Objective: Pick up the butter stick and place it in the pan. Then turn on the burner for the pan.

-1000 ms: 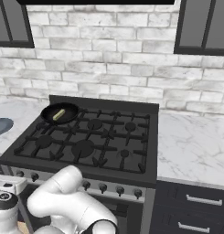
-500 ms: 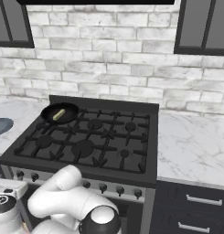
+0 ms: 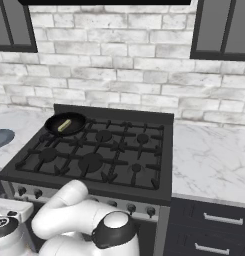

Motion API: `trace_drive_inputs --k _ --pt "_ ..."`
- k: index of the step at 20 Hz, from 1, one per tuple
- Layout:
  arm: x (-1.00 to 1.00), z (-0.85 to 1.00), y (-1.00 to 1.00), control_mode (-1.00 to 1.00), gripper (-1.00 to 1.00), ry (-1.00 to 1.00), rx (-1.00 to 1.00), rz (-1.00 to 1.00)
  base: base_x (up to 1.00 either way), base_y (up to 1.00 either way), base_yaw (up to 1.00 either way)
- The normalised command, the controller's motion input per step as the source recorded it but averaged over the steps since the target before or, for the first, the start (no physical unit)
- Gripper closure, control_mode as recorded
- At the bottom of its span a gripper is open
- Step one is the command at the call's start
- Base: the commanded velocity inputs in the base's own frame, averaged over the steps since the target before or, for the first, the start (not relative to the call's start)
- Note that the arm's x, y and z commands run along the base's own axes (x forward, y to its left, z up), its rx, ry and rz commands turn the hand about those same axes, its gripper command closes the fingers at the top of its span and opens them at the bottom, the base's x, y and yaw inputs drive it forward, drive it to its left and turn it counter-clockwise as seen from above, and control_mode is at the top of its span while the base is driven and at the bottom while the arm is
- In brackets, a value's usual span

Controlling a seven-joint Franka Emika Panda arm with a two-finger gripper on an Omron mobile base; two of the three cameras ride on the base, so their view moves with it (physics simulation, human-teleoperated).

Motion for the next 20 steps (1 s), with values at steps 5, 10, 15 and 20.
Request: trace_drive_inputs --k 5,10,15,20 --pt "0.17 -0.1 -0.05 -1.0 -1.0 0.0 0.0 0.0 0.0 0.0 0.0" --pt "0.22 -0.08 -0.02 -1.0 -1.0 0.0 0.01 0.0 0.0 0.0 0.0" --pt "0.25 -0.09 -0.03 -1.0 -1.0 0.0 0.04 0.0 0.0 0.0 0.0" --pt "0.26 -0.18 -0.09 -1.0 -1.0 -0.01 0.04 0.0 0.0 0.0 0.0"
